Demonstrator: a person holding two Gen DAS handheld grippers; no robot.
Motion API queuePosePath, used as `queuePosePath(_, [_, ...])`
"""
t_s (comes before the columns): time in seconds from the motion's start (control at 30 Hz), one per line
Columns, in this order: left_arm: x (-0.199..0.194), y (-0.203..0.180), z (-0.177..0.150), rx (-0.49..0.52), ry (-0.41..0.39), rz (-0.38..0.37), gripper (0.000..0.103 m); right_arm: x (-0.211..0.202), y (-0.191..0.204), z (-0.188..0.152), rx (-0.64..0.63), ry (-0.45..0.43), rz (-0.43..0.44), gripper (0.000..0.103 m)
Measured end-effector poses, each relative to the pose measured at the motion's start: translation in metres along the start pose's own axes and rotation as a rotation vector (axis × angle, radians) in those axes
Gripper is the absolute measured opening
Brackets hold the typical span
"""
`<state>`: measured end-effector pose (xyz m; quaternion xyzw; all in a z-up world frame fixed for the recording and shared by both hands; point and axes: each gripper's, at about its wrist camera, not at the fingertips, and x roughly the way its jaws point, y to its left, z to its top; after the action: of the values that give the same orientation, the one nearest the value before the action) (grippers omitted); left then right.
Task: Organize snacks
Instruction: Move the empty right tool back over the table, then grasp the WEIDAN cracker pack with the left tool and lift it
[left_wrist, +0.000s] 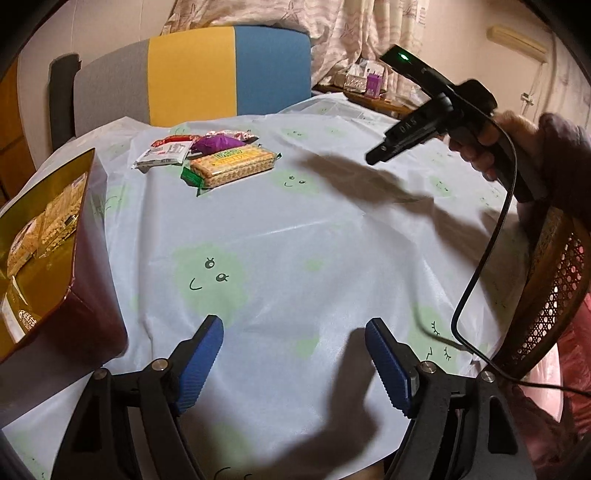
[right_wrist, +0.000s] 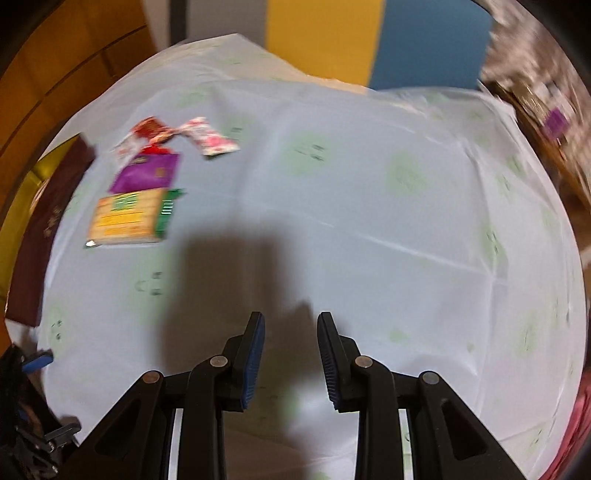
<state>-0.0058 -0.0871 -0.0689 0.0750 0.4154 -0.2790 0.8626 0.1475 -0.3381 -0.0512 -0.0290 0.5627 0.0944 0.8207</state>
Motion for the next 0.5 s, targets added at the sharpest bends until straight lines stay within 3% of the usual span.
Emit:
queuePosePath(0.13, [0.002,0.001,0.014,-0.033,0.055,0.015,0.08,0.011,-0.014,-0.003,0.047,0.038,-0.043,0.03])
queuePosePath(0.27, [-0.007,0.003,0.037,-0.04,0.048,0.028,0.08,0.016,-0.011,-0.002,0.026,0.06,-0.023,0.03])
queuePosePath(0.37, [-0.009,0.005,0.064,-0.018,0.056,0.079,0.081,0.018,-0.006,-0.003,-0.001,0.072,-0.025,0.03])
queuePosePath(0.5, [0.002,0.016,0.1,-0.007,0.116,0.097,0.093,0.024,-0.005,0.001,-0.025,0.082,-0.036,0.03])
